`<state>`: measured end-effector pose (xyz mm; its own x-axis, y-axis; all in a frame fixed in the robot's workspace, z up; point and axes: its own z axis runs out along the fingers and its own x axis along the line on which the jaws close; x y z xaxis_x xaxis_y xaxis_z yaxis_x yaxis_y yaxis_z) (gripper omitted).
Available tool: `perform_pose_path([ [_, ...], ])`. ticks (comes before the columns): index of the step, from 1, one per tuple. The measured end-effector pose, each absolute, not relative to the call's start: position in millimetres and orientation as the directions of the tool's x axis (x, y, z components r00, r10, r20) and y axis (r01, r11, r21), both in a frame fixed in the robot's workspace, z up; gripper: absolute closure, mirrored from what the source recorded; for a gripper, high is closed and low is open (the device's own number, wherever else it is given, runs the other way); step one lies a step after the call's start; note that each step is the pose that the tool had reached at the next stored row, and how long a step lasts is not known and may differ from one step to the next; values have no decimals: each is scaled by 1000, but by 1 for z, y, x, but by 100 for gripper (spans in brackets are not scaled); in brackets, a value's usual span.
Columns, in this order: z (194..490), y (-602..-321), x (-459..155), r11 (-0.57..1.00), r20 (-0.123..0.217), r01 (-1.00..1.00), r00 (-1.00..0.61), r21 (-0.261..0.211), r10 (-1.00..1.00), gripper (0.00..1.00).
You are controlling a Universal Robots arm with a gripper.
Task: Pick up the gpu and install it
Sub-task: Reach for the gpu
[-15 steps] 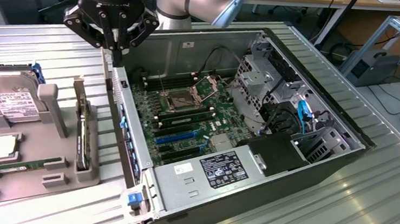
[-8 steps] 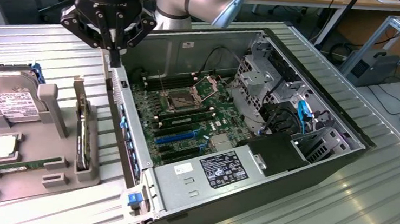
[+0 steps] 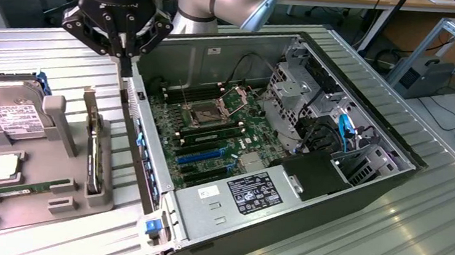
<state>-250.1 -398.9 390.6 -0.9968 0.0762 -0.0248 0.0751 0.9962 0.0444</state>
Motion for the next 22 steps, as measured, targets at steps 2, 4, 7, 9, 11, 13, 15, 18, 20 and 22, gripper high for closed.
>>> perform_pose_path([
  [2, 391, -399, -252, 996, -25, 75, -997, 44, 76, 89],
  [4, 391, -399, -253, 996, -25, 75, -997, 44, 76, 89],
  [7, 391, -399, -255, 996, -25, 75, -997, 44, 76, 89],
  [9, 391, -399, -256, 996, -25, 75, -997, 44, 76, 89],
  [11, 391, -399, -258, 996, -25, 75, -997, 44, 76, 89],
  [13, 391, -399, -259, 996, -25, 75, -997, 44, 76, 89],
  [15, 391, -399, -261, 996, -25, 75, -997, 44, 76, 89],
  [18, 391, -399, -265, 996, -25, 75, -997, 44, 76, 89],
  [20, 390, -399, -266, 996, -25, 75, -997, 44, 76, 89],
  [22, 390, -399, -268, 996, -25, 75, -997, 44, 76, 89],
])
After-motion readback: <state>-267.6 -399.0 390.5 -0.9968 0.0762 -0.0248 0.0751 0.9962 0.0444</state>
